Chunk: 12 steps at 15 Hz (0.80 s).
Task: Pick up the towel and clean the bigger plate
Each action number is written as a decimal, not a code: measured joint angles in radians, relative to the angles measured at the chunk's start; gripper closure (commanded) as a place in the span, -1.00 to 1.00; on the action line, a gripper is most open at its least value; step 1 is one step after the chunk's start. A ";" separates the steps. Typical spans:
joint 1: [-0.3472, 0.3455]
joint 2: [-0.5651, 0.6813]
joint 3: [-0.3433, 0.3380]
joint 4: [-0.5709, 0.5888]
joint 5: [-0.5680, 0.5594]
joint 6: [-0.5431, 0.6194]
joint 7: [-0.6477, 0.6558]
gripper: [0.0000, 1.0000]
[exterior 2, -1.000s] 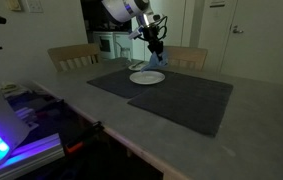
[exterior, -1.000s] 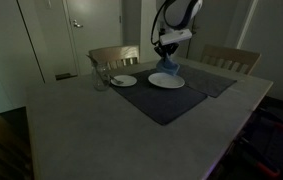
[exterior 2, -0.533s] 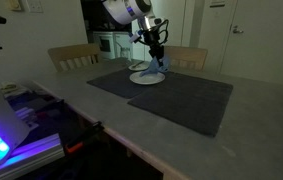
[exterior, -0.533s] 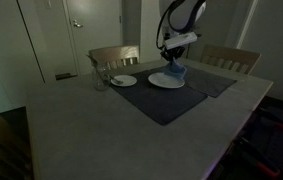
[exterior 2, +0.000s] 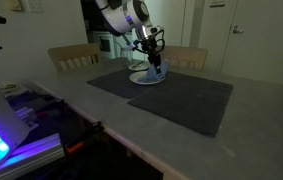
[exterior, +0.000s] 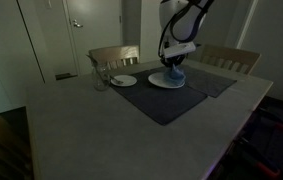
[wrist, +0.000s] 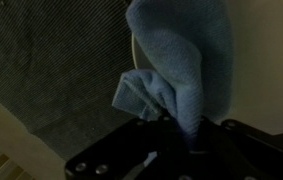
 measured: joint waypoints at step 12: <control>-0.024 0.011 0.119 -0.015 0.114 0.095 0.048 0.94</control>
